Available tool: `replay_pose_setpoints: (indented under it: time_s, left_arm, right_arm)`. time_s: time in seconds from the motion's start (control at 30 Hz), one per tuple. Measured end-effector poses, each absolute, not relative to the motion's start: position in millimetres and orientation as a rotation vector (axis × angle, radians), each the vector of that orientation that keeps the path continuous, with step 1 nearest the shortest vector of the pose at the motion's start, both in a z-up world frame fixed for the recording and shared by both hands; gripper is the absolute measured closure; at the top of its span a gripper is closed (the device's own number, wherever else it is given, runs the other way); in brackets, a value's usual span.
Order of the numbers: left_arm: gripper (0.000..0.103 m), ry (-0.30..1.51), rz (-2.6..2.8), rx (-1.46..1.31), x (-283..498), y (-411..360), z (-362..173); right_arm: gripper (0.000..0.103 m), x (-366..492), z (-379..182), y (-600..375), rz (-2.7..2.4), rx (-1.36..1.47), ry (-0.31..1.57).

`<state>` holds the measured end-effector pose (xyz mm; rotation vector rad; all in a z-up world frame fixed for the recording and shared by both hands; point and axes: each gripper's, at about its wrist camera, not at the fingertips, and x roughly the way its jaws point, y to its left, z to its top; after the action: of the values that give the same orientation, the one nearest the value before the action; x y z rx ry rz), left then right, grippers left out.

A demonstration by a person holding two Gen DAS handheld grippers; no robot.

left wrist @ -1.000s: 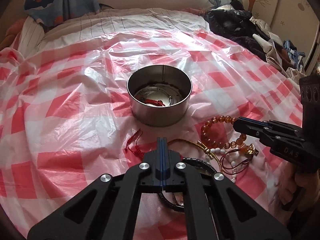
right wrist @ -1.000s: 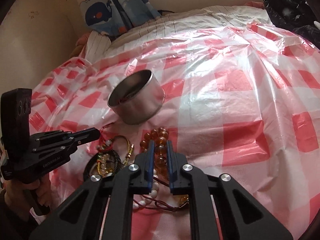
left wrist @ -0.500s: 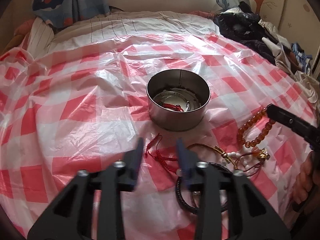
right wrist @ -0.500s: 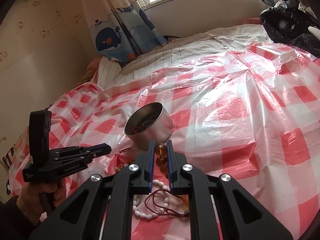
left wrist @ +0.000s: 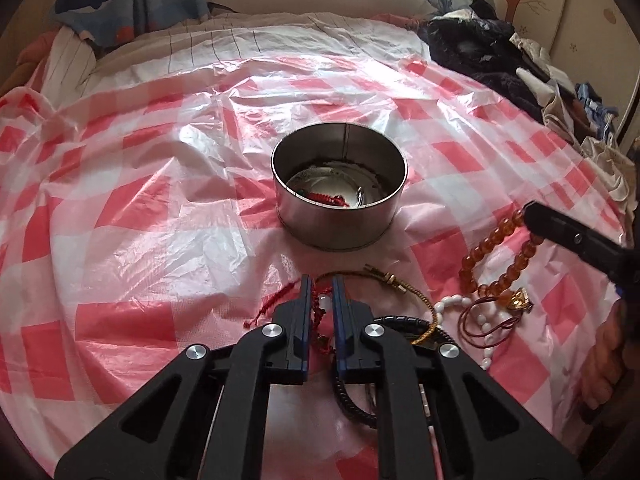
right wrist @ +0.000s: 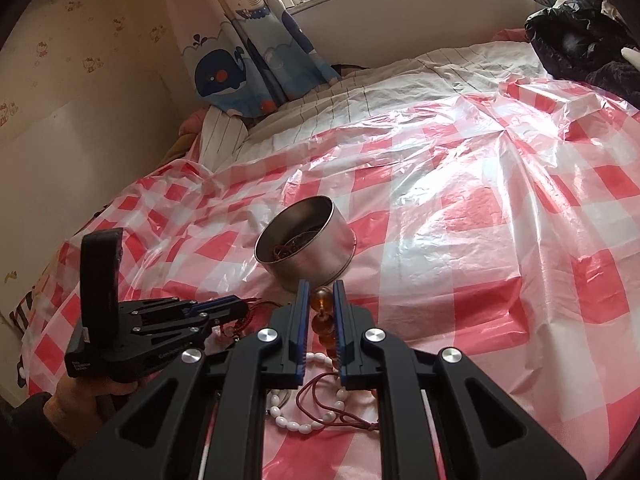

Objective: Organize jewelry

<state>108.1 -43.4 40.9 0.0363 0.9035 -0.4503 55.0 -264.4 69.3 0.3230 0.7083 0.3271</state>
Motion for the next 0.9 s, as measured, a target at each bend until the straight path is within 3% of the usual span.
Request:
replay_pose_setpoints:
  time_s: [0.53,0.73,0.9]
  left_arm:
    - [0.094,0.796,-0.513,-0.053,103,-39,88]
    - [0.094,0.736,-0.531,-0.084,130,-49,114]
    - [0.093,0.761,-0.579,-0.239,174,-58,99]
  right_arm:
    - [0.091,61,90,-258,0.377,0.345,0.641]
    - [0.091,75,109,-247,0.406,0.329,0.596]
    - [0.091,92,120,-238,0.42,0.313,0.576]
